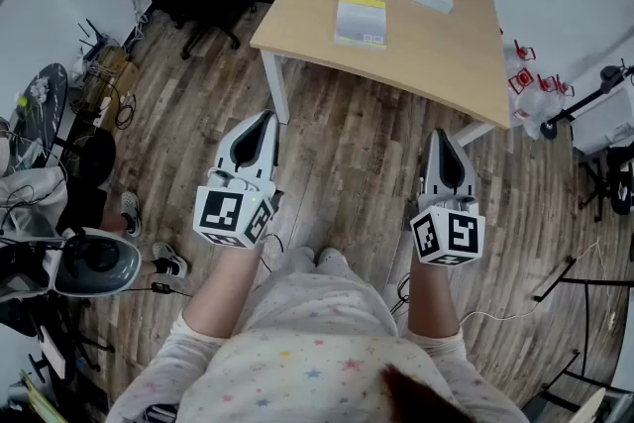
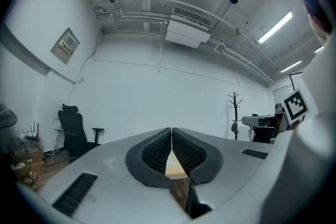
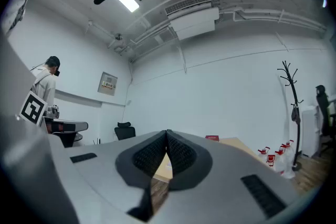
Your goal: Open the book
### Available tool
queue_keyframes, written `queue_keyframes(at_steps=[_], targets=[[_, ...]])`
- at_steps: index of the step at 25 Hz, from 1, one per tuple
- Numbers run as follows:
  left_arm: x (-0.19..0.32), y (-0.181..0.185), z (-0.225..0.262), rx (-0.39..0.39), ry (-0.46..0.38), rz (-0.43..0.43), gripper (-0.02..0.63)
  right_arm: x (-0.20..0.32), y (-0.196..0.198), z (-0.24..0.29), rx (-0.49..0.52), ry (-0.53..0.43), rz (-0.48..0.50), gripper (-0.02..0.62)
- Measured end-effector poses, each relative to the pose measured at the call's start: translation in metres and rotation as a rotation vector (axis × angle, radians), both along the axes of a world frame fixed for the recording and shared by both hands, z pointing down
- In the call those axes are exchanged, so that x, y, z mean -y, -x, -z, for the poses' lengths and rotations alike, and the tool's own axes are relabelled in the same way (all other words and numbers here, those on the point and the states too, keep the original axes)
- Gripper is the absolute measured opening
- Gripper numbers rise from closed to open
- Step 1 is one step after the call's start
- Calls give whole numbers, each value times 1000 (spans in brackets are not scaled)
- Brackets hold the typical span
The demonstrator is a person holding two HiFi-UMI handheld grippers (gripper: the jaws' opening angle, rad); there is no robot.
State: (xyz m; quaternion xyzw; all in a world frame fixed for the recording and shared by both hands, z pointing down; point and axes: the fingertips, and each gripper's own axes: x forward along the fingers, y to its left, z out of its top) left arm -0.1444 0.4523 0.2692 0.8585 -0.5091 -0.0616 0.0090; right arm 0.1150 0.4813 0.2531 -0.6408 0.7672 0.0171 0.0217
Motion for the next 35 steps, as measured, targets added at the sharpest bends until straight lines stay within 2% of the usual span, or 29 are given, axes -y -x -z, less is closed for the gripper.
queue_keyframes(at_steps=[10,12,15,16,19,22,27,35], targets=[[-6,-20,2,23,3,12,15,-5,-14,-2,8,-2,28,3],[-6,-24,2,26,3,15,15,-3,-15,-2,26,1,48,35],[-6,-29,-1,28,9,27,18,1,-19,-7,54,15,68,123],[-5,-30,-3,29,13,32,26,2,-21,-9,60,16,69,150],[-3,-34,-9,29,35,49,167,7,-25,-14,78,28,80,232],[4,-37,-13,35,56,68,236,16,-25,-20,88,51,89,278],[30,-30,-16,33,67,87,258,43,-14,-25,73,74,108,318],[113,-17,-23,21,61,75,258,120,0,-26,63,59,97,320]])
